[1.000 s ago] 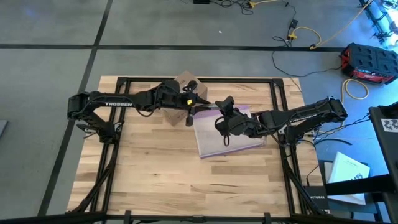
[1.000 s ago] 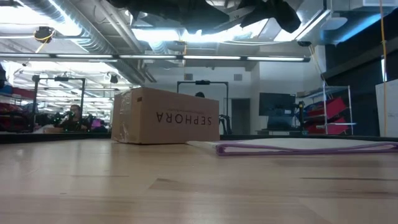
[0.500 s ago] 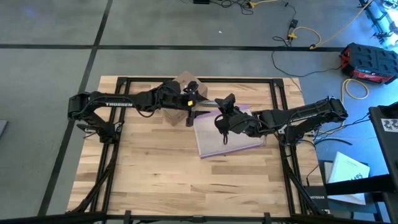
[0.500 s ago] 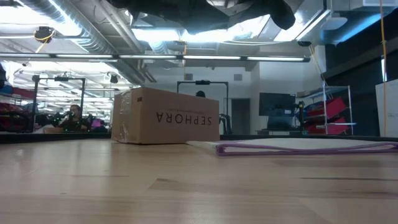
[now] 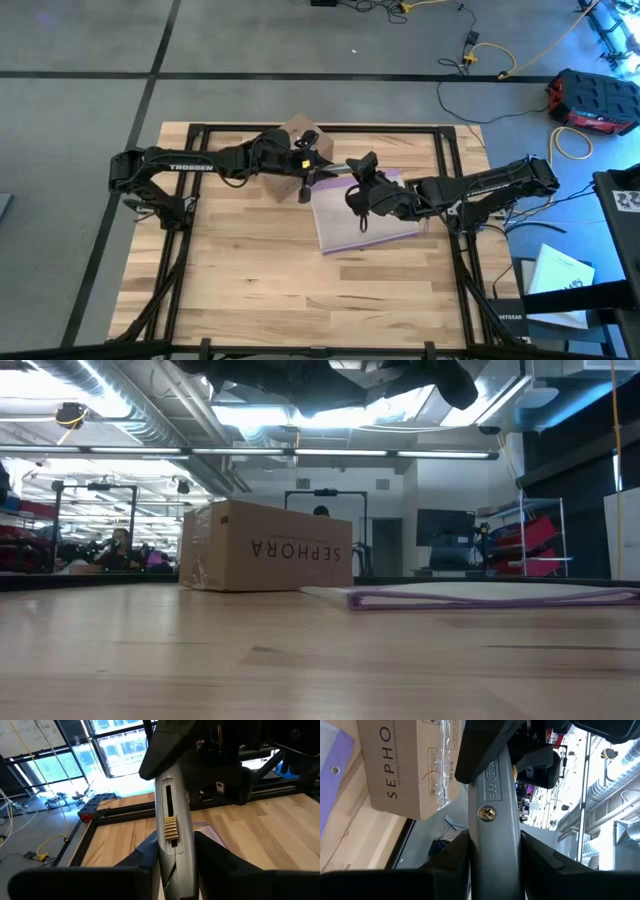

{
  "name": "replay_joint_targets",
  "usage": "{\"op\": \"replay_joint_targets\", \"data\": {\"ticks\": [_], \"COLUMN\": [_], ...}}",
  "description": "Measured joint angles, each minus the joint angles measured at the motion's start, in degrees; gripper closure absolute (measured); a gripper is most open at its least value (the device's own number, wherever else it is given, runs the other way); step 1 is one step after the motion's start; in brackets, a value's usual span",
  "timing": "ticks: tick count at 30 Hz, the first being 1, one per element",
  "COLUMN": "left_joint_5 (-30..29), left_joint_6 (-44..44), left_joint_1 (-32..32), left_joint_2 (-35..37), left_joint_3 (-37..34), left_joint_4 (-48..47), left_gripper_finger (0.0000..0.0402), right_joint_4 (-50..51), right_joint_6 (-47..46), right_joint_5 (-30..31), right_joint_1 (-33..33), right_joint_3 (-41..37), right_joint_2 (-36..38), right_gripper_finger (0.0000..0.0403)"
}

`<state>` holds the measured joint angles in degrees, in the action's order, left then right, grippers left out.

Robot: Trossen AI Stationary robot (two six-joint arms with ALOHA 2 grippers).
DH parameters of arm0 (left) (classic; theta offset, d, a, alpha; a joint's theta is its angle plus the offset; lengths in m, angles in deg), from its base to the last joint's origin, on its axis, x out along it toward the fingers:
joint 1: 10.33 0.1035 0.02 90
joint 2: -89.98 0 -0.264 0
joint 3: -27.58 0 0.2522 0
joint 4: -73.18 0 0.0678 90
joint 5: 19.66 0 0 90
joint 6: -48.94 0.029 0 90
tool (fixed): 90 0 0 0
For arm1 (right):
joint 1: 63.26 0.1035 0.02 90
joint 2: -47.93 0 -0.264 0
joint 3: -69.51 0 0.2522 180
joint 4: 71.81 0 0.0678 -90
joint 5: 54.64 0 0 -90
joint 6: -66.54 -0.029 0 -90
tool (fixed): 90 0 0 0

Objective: Unpack boxes
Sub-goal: Open the cutter

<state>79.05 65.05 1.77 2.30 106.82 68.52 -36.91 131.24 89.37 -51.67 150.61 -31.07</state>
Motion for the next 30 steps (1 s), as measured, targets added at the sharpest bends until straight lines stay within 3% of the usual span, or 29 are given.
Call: {"op": "replay_joint_targets", "data": {"ticks": [6, 14, 20, 24, 30], "left_joint_5": [0.0, -6.1, -9.6, -10.3, -14.2], "left_joint_6": [1.7, 9.8, 17.3, 22.8, 26.9], "left_joint_1": [0.4, 2.2, 1.9, 1.1, -2.5], "left_joint_2": [0.0, 0.9, 1.8, 2.2, 2.1], "left_joint_3": [0.0, 0.0, 0.0, 0.0, 0.0], "left_joint_4": [-0.1, -3.7, -6.2, -5.7, -6.0], "left_gripper_finger": [0.0331, 0.0346, 0.0346, 0.0346, 0.0346], "right_joint_4": [0.4, -0.4, -0.3, -1.7, -7.5], "right_joint_6": [-8.3, -38.0, -55.0, -58.2, -53.4], "right_joint_5": [-1.1, -5.5, -15.1, -23.2, -24.0], "right_joint_1": [0.0, 0.1, 0.0, 0.0, -1.2], "right_joint_3": [-0.1, 0.0, 0.0, 0.0, 0.0], "right_joint_2": [0.0, 0.9, 1.7, 1.8, 2.3], "right_gripper_finger": [0.029, 0.0126, 0.0098, 0.0097, 0.0096]}}
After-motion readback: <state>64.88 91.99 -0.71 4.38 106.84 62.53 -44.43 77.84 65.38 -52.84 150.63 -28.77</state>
